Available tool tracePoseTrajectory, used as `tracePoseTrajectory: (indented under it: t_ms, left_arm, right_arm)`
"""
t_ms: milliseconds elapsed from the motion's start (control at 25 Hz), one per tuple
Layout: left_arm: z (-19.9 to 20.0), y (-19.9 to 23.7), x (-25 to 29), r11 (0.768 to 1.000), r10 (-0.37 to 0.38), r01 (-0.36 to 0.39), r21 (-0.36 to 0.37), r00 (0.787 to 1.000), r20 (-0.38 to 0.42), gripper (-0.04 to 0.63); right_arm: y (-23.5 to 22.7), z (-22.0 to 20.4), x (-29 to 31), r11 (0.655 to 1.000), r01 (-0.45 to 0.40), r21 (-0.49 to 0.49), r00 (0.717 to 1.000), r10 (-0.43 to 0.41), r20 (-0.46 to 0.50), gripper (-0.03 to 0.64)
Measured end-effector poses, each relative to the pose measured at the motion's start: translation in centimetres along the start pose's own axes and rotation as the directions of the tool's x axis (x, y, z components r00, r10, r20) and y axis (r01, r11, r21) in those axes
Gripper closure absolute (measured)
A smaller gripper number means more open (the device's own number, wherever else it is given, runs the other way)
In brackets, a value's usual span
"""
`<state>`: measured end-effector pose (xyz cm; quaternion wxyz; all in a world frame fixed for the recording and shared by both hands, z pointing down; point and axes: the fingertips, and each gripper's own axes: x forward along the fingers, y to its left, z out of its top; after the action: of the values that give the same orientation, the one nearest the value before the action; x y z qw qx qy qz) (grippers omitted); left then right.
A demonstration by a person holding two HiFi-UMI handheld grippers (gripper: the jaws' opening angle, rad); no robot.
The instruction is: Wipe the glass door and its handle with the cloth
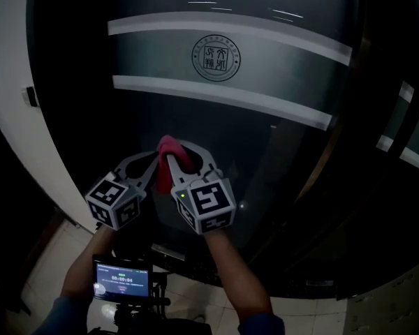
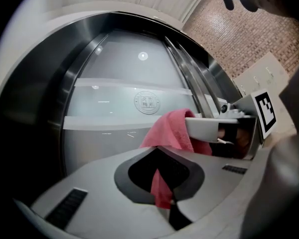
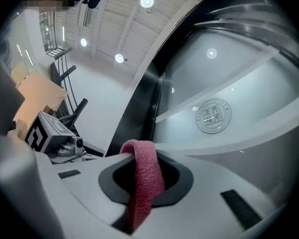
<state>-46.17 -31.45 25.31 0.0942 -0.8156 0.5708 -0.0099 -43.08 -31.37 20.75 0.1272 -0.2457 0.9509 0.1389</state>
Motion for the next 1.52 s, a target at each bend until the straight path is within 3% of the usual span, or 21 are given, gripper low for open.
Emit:
tracePoseTrajectory:
  t_ms: [200, 440, 640, 800, 920, 1080, 1240, 1520]
  left_arm:
    - [1.7, 10.0, 1.7, 1.000, 0.004, -0.004, 0.028, 1.000, -0.005, 0.586]
    - [4.8, 21.1, 2.6, 1.000, -0.011, 0.011, 0.002, 0.996, 0.091, 0.586]
    - [5.3, 24.7, 4.1, 0.996, -0.084, 0.082, 0.032, 0.991, 0.099, 0.586]
    - [5.5, 25.2, 5.6, 0.991, -0.125, 0.120, 0.053, 0.986, 0.106, 0.586]
    - [6.2, 23.5, 7.5, 0.985, -0.173, 0.169, 0.042, 0.976, 0.132, 0.586]
    - [7.6, 17.6, 9.8, 0.960, -0.275, 0.264, 0.088, 0.950, 0.148, 0.586]
    - [7.8, 11.0, 12.1, 0.933, -0.361, 0.353, 0.077, 0.920, 0.156, 0.586]
    - [8.1, -0.6, 15.3, 0.893, -0.449, 0.448, 0.045, 0.878, 0.167, 0.586]
  right_arm:
    - [-0.2, 0.7, 11.5, 0.999, -0.028, -0.030, 0.999, 0.029, 0.030, 0.591]
    - [-0.3, 6.2, 26.4, 0.995, 0.003, -0.099, 0.991, 0.010, 0.135, 0.591]
    - [-1.9, 9.8, 34.1, 0.995, 0.033, -0.097, 0.988, -0.018, 0.154, 0.589]
    - [-4.0, 11.0, 33.7, 0.989, 0.087, -0.123, 0.980, -0.062, 0.189, 0.589]
    - [-6.7, 12.5, 30.3, 0.980, 0.146, -0.133, 0.969, -0.114, 0.221, 0.589]
    - [-11.7, 14.8, 23.6, 0.948, 0.262, -0.181, 0.948, -0.218, 0.232, 0.589]
    - [-17.5, 16.5, 14.7, 0.878, 0.408, -0.252, 0.909, -0.366, 0.197, 0.589]
    - [-25.4, 18.2, -0.4, 0.784, 0.566, -0.254, 0.824, -0.545, 0.155, 0.589]
